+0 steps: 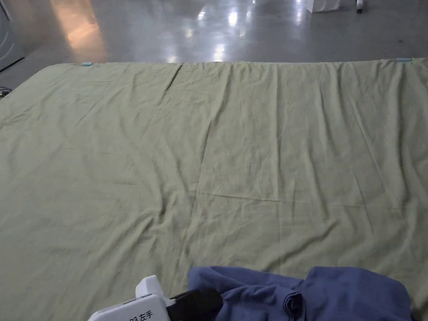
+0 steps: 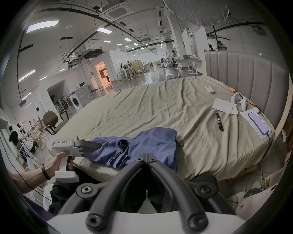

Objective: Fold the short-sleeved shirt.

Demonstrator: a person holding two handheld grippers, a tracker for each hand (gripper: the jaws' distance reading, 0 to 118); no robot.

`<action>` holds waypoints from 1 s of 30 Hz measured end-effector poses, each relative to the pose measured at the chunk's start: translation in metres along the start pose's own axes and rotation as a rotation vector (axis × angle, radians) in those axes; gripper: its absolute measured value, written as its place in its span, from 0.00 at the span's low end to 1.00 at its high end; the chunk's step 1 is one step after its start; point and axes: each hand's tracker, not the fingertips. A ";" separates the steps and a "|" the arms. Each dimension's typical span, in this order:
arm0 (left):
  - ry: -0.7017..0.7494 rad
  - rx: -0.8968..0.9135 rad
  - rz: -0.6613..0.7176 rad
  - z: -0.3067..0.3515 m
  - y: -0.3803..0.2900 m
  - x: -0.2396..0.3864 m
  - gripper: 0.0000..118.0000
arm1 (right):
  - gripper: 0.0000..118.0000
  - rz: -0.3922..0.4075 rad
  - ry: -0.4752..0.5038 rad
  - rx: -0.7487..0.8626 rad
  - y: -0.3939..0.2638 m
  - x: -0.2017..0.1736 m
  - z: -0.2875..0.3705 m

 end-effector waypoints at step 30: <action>0.100 -0.157 -0.283 -0.066 -0.054 0.144 0.54 | 0.00 -0.014 -0.034 -0.016 -0.013 0.015 0.012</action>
